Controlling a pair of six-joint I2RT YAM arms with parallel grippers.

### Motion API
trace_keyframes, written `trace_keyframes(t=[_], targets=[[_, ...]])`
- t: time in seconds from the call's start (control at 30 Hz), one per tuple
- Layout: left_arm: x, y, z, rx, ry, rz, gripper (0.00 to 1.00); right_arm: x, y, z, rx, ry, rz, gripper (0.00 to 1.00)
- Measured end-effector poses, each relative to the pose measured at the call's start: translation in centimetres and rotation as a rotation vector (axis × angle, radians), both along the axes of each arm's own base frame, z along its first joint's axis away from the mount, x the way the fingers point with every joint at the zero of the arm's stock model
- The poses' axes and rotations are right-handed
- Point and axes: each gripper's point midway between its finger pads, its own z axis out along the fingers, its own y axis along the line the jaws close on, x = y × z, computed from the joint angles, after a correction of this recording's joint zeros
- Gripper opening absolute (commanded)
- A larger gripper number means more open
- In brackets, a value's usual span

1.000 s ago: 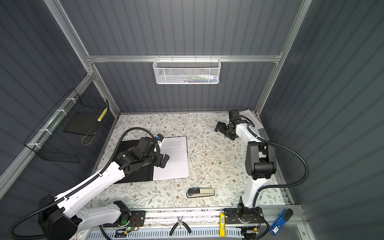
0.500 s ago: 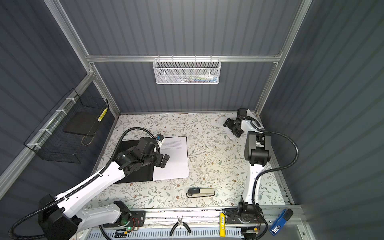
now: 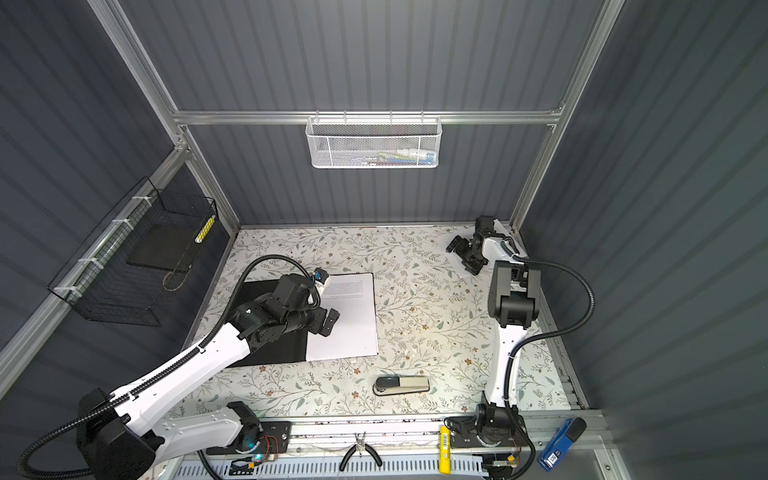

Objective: Put the files into the folder
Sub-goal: 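Pinch the top loose printed sheet with the right gripper and lift its edge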

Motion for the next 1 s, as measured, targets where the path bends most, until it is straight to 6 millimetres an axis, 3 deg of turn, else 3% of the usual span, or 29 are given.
trace_keyframes(t=[0.2,0.53,0.6,0.73,0.9,1.0], targets=[[0.0,0.0,0.0,0.0,0.0,0.0,1.0,-1.5,1.1,0.1,0.038,0.021,0.026,0.99],[0.0,-0.1,0.0,-0.006,0.003,0.001,1.0,-10.8,5.8,0.3,0.124,0.091,0.118,0.99],[-0.1,-0.1,0.0,-0.009,0.005,0.0,1.0,-11.7,6.4,1.0,0.126,0.09,0.135,0.99],[-0.1,-0.3,0.2,-0.017,0.004,-0.004,1.0,-10.0,6.0,3.1,0.08,0.048,0.137,0.99],[-0.1,-0.2,0.7,-0.025,-0.007,-0.004,1.0,-5.1,3.5,5.5,-0.068,-0.003,0.089,0.99],[-0.2,-0.2,0.8,-0.029,-0.011,-0.004,1.0,-1.9,2.3,5.5,-0.137,-0.007,0.074,0.99]])
